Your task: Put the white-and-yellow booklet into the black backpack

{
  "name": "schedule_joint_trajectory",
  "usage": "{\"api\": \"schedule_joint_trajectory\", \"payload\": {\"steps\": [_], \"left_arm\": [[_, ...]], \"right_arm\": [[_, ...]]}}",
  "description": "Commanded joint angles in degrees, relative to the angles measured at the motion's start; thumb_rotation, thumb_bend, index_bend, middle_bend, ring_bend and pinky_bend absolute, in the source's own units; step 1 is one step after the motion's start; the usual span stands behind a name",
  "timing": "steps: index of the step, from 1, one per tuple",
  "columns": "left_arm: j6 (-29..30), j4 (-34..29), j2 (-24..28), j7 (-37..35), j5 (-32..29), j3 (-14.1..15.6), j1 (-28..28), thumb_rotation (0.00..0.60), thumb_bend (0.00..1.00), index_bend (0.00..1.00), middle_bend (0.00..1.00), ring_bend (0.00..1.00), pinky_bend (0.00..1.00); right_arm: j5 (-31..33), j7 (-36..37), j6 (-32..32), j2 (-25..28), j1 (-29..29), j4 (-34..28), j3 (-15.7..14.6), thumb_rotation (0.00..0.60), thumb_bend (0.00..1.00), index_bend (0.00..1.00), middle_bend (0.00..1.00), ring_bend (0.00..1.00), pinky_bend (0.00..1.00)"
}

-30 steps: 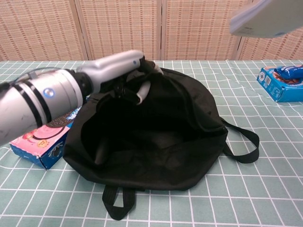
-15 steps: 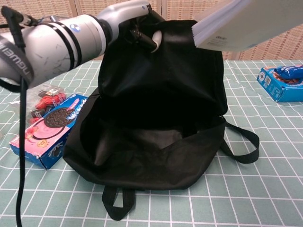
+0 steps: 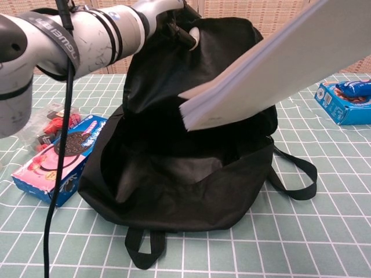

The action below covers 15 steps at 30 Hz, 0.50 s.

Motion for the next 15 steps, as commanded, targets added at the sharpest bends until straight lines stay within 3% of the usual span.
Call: {"api": "schedule_joint_trajectory", "payload": {"steps": [1,8,15], "left_arm": [[-0.21,0.09,0.23,-0.73,-0.70,-0.06,-0.37,0.600,0.72,0.67,0.25,0.20,0.11],[-0.41,-0.80,1.01,-2.21,-1.78,0.13,-0.97,0.600,0.72,0.68,0.25,0.20,0.11],[-0.40,-2.02,2.05,-2.97,-2.10,1.15,-1.17,0.600,0.71,0.68,0.25,0.20,0.11]], "right_arm": [[-1.34,-2.02,-3.29,-2.07,2.09,1.06,-0.08,0.600,0.36,0.92,0.60,0.49,0.51],[-2.36,-6.28,-9.83,-6.84,6.40,4.86,0.79,0.600,0.36,0.92,0.60,0.50,0.52],[-3.61,-12.62,-12.12,-13.01,9.18,11.52,1.63,0.600,0.35,0.92,0.61,0.50,0.52]]}}
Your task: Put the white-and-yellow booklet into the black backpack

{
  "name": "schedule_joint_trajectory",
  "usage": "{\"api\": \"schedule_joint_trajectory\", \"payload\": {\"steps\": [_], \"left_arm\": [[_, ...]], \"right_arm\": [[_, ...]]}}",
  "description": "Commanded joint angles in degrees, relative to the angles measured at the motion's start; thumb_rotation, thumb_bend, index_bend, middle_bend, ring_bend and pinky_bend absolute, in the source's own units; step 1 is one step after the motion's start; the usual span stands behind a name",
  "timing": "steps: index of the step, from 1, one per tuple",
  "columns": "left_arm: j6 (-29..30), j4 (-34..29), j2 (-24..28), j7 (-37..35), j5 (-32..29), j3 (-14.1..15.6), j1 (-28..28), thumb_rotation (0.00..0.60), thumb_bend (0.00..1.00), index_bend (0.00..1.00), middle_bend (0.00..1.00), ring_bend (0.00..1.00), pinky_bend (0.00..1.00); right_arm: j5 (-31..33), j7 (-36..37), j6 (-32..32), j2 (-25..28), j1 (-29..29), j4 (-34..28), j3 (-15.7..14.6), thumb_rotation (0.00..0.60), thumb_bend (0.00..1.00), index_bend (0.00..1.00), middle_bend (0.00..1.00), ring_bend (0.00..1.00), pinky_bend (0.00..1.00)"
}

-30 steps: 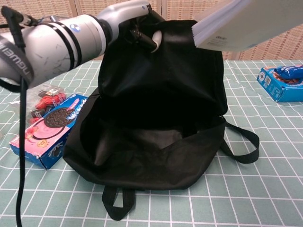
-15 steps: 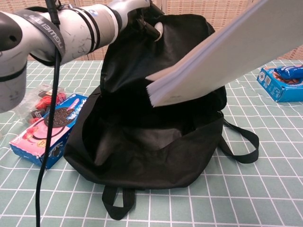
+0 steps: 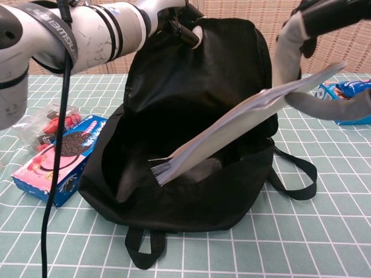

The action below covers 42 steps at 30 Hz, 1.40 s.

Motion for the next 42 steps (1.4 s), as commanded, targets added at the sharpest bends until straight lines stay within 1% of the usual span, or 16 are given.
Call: {"api": "schedule_joint_trajectory", "payload": {"steps": [1,7,10,13,16,19,28,34,36,38,42], "left_arm": [[0.06,-0.32,0.30,-0.21,0.10,0.37,-0.06,0.600,0.72,0.68,0.25,0.20,0.11],[-0.08,-1.21,1.18,-1.11,0.61,1.29,-0.07,0.600,0.71,0.68,0.25,0.20,0.11],[-0.01,-1.62,1.76,-1.25,1.21,1.98,0.05,0.600,0.71,0.68,0.25,0.20,0.11],[-0.20,-2.04,2.26,-1.62,1.42,2.39,0.17,0.600,0.71,0.67,0.25,0.20,0.11],[-0.42,-2.20,2.63,-2.15,1.59,2.67,0.13,0.600,0.71,0.67,0.25,0.20,0.11],[-0.52,-2.56,3.01,-2.52,2.04,3.07,0.18,0.600,0.71,0.67,0.25,0.20,0.11],[-0.33,-3.58,3.96,-3.46,3.31,4.11,0.43,0.600,0.71,0.67,0.25,0.20,0.11],[0.00,-4.25,4.52,-4.06,3.50,4.35,0.60,0.600,0.71,0.67,0.25,0.20,0.11],[0.15,-4.50,4.71,-4.04,3.67,4.58,0.67,0.600,0.71,0.67,0.25,0.20,0.11],[0.31,-4.77,4.98,-3.95,3.74,4.87,0.78,0.600,0.71,0.67,0.25,0.20,0.11],[0.26,-5.01,5.43,-3.96,3.67,5.26,0.90,0.600,0.71,0.67,0.25,0.20,0.11]], "right_arm": [[-1.06,-3.62,-0.93,-2.88,1.46,2.99,0.47,0.600,0.35,0.92,0.61,0.50,0.52],[-2.38,-10.61,-3.07,-5.60,3.11,6.50,0.30,0.600,0.36,0.92,0.63,0.50,0.52],[-2.11,-14.62,-4.64,-6.22,3.38,6.85,0.28,0.600,0.35,0.92,0.63,0.51,0.53],[-1.01,-18.11,-6.12,-6.91,2.99,6.98,0.06,0.600,0.35,0.93,0.64,0.51,0.53],[-0.10,-21.85,-9.59,-8.18,2.90,7.38,-1.35,0.600,0.35,0.94,0.65,0.51,0.53],[0.87,-23.88,-12.03,-9.70,2.89,8.26,-2.52,0.600,0.35,0.96,0.65,0.52,0.53],[5.22,-30.12,-16.82,-14.40,2.39,10.19,-3.55,0.600,0.35,0.96,0.66,0.52,0.54],[7.45,-34.37,-19.60,-16.16,2.84,9.95,-3.32,0.600,0.34,0.96,0.66,0.52,0.54],[8.01,-36.30,-19.47,-16.69,2.63,10.25,-2.85,0.600,0.34,0.96,0.66,0.52,0.54],[8.90,-39.71,-19.28,-17.05,1.99,10.04,-2.13,0.600,0.34,0.96,0.67,0.52,0.54],[8.42,-42.68,-17.50,-16.19,2.20,8.84,-1.02,0.600,0.34,0.97,0.68,0.53,0.54]]}}
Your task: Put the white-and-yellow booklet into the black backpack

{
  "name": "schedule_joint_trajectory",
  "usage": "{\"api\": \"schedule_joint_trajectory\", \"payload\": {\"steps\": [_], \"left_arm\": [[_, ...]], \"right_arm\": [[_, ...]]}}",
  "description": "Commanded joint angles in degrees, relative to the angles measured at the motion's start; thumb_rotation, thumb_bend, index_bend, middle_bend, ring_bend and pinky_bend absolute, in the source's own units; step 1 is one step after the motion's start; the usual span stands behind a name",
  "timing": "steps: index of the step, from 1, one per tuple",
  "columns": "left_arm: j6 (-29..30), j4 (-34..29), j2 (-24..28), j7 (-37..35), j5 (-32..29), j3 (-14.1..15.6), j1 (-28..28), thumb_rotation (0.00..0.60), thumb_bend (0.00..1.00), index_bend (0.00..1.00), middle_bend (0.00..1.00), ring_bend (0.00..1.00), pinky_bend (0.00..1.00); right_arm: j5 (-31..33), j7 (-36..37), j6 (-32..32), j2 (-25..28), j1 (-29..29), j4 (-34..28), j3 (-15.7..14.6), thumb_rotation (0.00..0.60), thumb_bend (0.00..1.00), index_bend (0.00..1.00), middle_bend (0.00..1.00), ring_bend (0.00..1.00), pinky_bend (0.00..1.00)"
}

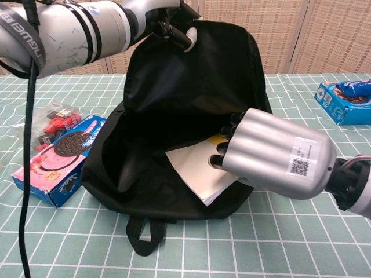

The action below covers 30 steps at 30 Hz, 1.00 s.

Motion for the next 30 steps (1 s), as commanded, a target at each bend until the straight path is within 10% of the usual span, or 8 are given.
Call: {"api": "schedule_joint_trajectory", "payload": {"steps": [1,30], "left_arm": [[-0.05,-0.05,0.17,-0.13,-0.02,0.12,0.05,0.600,0.71,0.67,0.25,0.20,0.11],[0.29,-2.96,2.84,-1.23,1.18,1.54,1.08,0.600,0.71,0.67,0.25,0.20,0.11]], "right_arm": [[0.75,-2.94,1.08,0.77,0.04,-1.55,1.82,0.600,0.34,0.98,0.68,0.54,0.54],[6.64,-11.78,-2.52,-6.15,4.50,2.76,4.45,0.600,0.34,1.00,0.70,0.55,0.54]]}}
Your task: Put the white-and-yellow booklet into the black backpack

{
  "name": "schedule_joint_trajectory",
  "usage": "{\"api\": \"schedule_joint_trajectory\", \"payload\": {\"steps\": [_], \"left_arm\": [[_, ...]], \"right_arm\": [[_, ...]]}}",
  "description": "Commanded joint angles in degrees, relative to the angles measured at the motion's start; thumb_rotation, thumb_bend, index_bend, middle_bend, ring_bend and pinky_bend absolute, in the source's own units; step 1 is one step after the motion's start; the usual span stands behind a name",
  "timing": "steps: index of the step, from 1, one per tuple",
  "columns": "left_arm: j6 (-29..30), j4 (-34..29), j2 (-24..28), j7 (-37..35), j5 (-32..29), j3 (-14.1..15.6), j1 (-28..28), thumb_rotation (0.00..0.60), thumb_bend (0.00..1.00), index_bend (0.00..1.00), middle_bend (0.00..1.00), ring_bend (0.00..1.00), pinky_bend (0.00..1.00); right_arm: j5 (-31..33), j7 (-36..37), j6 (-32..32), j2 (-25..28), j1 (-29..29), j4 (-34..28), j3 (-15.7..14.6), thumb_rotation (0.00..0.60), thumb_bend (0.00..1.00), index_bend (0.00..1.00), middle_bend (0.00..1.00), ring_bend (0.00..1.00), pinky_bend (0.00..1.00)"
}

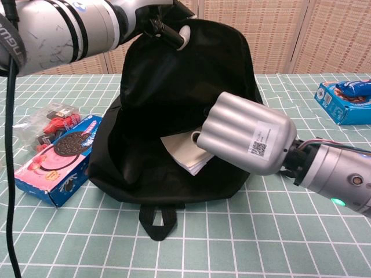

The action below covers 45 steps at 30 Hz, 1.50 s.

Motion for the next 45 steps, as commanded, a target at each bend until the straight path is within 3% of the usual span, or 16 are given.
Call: {"api": "schedule_joint_trajectory", "payload": {"steps": [1,10,15,18,20,26,29,41,45], "left_arm": [[-0.12,-0.21,0.25,-0.04,0.12,0.17,0.10,0.600,0.71,0.67,0.25,0.20,0.11],[-0.26,-0.75,1.10,-0.47,0.33,0.56,0.48,0.600,0.71,0.67,0.25,0.20,0.11],[-0.24,-1.16,1.55,-0.78,1.22,0.99,0.83,0.600,0.71,0.67,0.25,0.20,0.11],[-0.28,-1.47,1.96,-0.99,1.65,1.25,1.12,0.600,0.71,0.67,0.25,0.20,0.11],[-0.32,-1.58,2.22,-1.17,1.87,1.36,1.30,0.600,0.71,0.67,0.25,0.20,0.11],[-0.45,-1.73,3.20,-2.17,2.05,1.19,1.91,0.600,0.71,0.67,0.25,0.20,0.11],[-0.58,-1.85,3.84,-2.70,2.15,1.12,2.28,0.600,0.71,0.67,0.25,0.20,0.11],[-1.61,-3.27,5.79,-3.86,1.27,1.07,2.90,0.600,0.71,0.67,0.25,0.20,0.11],[-2.18,-3.42,6.40,-4.15,0.64,0.99,2.86,0.600,0.71,0.67,0.25,0.20,0.11]], "right_arm": [[-0.17,0.62,1.03,-0.70,0.67,0.33,0.45,0.600,0.34,1.00,0.70,0.55,0.54],[1.86,2.10,0.16,-4.68,1.88,2.97,-0.36,0.600,0.33,1.00,0.70,0.55,0.54],[3.81,4.98,-0.64,-6.10,2.27,5.04,-0.81,0.600,0.25,0.98,0.66,0.55,0.54],[5.66,6.75,-1.31,-6.43,2.27,4.98,-0.74,0.600,0.13,0.82,0.59,0.52,0.54],[7.23,7.73,-2.00,-6.45,2.31,4.53,-0.41,0.600,0.03,0.62,0.52,0.47,0.54],[11.40,8.15,-4.03,-6.28,2.56,3.76,0.72,0.600,0.00,0.26,0.35,0.32,0.54],[13.85,8.45,-4.48,-6.43,2.65,3.88,1.89,0.600,0.00,0.18,0.31,0.28,0.54],[17.38,12.64,-3.56,-8.89,4.87,8.89,3.62,0.600,0.00,0.19,0.31,0.27,0.54],[14.79,17.57,-1.03,-9.65,6.12,11.62,2.56,0.600,0.01,0.34,0.40,0.29,0.54]]}}
